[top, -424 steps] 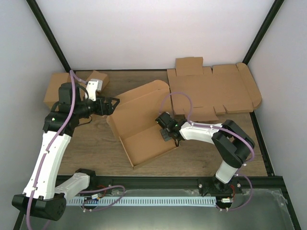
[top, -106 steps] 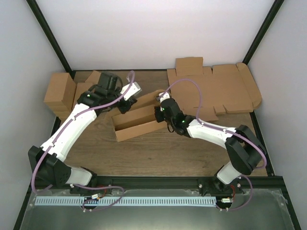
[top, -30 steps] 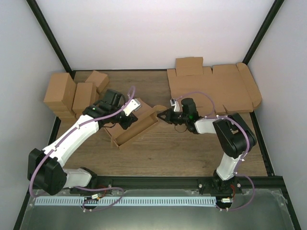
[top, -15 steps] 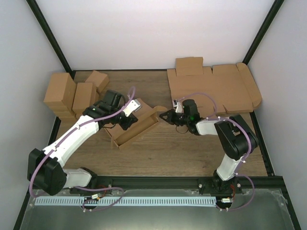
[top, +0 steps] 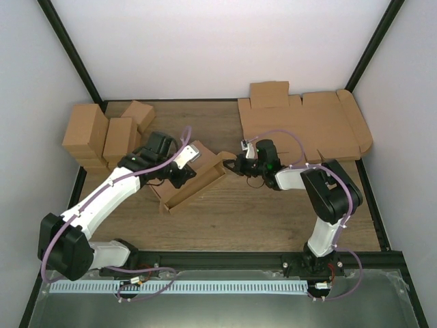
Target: Fold the paper box
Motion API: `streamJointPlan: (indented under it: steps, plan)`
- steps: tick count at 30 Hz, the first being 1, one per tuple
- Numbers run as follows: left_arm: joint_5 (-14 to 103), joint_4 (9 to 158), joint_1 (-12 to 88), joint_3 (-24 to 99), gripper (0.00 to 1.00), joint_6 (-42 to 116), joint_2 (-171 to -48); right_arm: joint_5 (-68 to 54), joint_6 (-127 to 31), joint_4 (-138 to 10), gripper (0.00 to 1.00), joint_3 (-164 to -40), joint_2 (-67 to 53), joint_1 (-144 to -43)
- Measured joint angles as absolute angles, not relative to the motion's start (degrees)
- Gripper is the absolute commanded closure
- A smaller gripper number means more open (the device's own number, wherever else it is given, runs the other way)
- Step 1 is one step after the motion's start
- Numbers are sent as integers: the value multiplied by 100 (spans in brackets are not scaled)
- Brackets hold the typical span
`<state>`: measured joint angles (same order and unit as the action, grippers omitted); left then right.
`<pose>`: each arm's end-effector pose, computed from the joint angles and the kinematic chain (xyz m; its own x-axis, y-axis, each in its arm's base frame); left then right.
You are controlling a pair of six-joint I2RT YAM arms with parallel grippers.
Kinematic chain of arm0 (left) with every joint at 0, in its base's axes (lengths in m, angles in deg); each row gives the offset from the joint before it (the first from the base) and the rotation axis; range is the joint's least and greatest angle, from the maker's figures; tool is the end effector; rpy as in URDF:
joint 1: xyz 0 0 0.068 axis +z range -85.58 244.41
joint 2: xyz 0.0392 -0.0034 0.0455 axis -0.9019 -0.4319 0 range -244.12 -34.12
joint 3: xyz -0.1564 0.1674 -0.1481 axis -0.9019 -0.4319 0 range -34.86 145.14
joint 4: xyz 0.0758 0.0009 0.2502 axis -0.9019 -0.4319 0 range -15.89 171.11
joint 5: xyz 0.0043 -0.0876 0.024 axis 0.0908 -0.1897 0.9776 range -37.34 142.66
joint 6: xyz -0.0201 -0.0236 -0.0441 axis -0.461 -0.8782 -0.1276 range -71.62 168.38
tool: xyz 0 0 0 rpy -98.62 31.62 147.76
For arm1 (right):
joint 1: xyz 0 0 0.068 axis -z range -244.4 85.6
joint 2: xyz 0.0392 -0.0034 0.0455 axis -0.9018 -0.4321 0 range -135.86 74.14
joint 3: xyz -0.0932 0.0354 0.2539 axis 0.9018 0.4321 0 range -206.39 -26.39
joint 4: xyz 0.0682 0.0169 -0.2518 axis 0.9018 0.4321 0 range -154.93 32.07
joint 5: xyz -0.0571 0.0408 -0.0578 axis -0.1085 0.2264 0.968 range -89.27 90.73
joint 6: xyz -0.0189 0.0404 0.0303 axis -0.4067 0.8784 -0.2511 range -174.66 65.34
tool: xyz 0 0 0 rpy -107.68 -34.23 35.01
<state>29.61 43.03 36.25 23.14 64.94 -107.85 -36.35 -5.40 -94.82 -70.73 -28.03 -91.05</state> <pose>0.2236 -0.1356 0.2720 -0.5003 0.5653 -0.6559 0.8144 0.5645 -0.1347 0.3007 0.1750 0.1482 -0.9051 0.2221 -0.3625 -0.2270 0.4686 0.8538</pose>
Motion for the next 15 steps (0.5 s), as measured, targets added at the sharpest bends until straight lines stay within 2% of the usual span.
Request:
streamJointPlan:
  steps: [15]
  plan:
    - [2950,4266,3625,2305,96,6441,-10787,-3760,-599,-9539,99,-6926,-2803,-9151]
